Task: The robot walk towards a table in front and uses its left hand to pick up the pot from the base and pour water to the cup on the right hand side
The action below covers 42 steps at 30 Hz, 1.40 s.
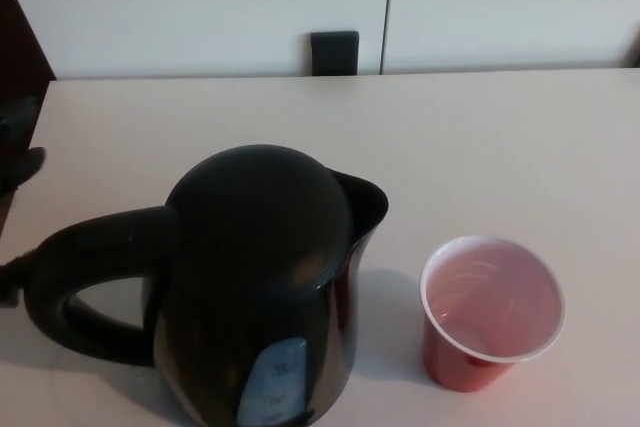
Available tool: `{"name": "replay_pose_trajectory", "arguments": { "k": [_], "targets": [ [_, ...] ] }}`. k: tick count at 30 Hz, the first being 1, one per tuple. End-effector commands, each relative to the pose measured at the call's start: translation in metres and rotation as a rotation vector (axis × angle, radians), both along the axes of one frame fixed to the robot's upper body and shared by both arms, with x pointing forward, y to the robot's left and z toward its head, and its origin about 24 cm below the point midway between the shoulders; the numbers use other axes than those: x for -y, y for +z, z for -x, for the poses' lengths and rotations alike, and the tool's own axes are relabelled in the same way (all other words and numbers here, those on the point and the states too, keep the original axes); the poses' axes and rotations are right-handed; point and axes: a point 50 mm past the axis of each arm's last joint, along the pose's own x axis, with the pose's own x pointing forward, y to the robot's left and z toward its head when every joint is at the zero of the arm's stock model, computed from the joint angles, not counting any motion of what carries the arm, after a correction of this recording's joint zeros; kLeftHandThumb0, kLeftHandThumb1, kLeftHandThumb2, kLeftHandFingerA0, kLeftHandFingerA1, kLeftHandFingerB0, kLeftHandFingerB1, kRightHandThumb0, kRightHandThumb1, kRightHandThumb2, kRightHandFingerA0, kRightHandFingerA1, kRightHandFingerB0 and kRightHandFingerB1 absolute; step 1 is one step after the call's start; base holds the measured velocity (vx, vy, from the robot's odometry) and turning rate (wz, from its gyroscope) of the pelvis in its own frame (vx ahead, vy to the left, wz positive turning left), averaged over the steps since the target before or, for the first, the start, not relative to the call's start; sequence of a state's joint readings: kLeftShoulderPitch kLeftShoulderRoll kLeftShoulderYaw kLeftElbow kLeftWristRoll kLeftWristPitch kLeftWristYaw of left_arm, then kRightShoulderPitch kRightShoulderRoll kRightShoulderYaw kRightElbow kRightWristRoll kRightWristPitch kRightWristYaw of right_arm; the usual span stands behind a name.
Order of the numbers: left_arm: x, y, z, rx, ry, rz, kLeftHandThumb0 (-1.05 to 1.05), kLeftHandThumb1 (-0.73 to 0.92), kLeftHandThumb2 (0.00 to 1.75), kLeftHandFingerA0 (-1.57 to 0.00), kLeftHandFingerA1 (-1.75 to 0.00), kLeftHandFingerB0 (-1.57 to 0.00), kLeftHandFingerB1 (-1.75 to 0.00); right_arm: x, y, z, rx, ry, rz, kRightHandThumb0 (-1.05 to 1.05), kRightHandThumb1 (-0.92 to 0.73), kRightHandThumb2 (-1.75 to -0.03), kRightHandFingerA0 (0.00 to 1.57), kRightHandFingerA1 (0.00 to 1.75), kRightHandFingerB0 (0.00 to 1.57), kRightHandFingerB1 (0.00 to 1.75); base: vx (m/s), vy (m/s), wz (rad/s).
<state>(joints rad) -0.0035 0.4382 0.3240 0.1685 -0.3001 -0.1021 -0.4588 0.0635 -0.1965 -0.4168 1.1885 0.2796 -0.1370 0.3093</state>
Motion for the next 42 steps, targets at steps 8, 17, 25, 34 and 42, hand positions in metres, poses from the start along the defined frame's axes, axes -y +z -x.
{"name": "replay_pose_trajectory", "arguments": {
  "k": [8,17,25,34,42],
  "targets": [
    [-0.062,0.015,0.019,0.003,0.160,0.114,-0.12,0.61,1.00,-0.02,-0.50,0.00,-0.49,0.005,0.003,-0.004,0.015,0.011,0.016,-0.45,-0.58,-0.57,0.57,0.61,0.58,0.55,0.00,0.000,0.00],
    [-0.058,0.015,0.058,-0.047,0.052,0.168,-0.09,0.53,0.95,-0.03,-0.50,-0.01,-0.48,0.005,0.005,-0.009,0.005,0.028,0.042,-0.45,-0.56,-0.57,0.59,0.57,0.56,0.52,0.00,0.000,0.00],
    [-0.013,0.003,0.101,-0.188,-0.246,0.100,-0.28,0.45,0.59,-0.09,-0.36,-0.05,-0.23,0.003,0.005,-0.013,0.011,0.063,0.048,-0.46,-0.59,-0.57,0.54,0.58,0.52,0.50,0.00,0.000,0.00],
    [0.011,0.001,0.118,-0.213,-0.396,-0.013,-0.46,0.33,0.65,-0.06,-0.35,-0.07,-0.19,0.003,0.006,-0.018,0.025,0.036,0.027,-0.42,-0.57,-0.57,0.56,0.58,0.51,0.49,0.00,0.000,0.00],
    [0.019,0.002,0.112,-0.212,-0.438,-0.023,-0.39,0.43,0.55,-0.05,-0.29,-0.04,-0.22,0.003,0.006,-0.019,0.014,0.044,0.038,-0.45,-0.45,-0.85,0.52,0.65,0.43,0.58,0.00,0.000,0.00]
  ]
}}
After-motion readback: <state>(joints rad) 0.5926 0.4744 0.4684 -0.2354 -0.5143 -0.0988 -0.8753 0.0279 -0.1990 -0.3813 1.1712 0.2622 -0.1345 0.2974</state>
